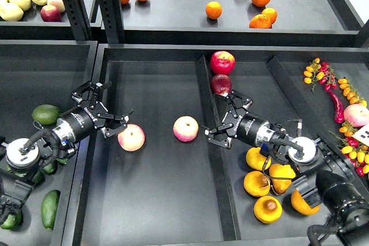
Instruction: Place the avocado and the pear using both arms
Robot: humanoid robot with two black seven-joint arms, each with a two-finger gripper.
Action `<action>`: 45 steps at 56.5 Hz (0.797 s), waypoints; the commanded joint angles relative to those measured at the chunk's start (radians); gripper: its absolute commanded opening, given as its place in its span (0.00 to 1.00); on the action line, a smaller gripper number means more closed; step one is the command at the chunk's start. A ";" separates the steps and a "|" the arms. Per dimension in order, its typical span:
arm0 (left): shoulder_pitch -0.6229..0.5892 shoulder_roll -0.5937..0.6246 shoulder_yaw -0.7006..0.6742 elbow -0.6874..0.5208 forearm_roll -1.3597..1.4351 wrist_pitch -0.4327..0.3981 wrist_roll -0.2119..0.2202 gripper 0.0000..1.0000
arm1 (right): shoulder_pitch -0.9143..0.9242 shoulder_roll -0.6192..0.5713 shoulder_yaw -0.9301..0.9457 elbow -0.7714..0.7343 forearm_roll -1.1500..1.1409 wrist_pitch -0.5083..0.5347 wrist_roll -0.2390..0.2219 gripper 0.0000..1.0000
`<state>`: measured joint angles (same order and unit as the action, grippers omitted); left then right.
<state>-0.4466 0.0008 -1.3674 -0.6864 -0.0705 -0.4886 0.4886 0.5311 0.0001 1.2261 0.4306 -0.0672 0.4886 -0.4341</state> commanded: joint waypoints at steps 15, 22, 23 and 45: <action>0.049 -0.001 0.027 -0.012 -0.025 0.000 -0.113 1.00 | -0.031 0.000 0.170 0.013 0.079 0.000 0.067 1.00; 0.060 -0.001 0.021 -0.028 -0.025 0.000 -0.119 1.00 | -0.039 0.000 0.217 0.034 0.079 0.000 0.094 1.00; 0.062 -0.001 0.019 -0.033 -0.025 0.000 -0.119 1.00 | -0.042 0.000 0.220 0.039 0.079 0.000 0.094 1.00; 0.204 -0.001 0.027 -0.277 -0.025 0.000 -0.114 1.00 | -0.206 0.000 0.207 0.258 0.079 0.000 0.101 1.00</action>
<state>-0.2899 0.0000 -1.3450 -0.8958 -0.0952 -0.4888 0.3731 0.3663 0.0000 1.4334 0.6151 0.0122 0.4886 -0.3358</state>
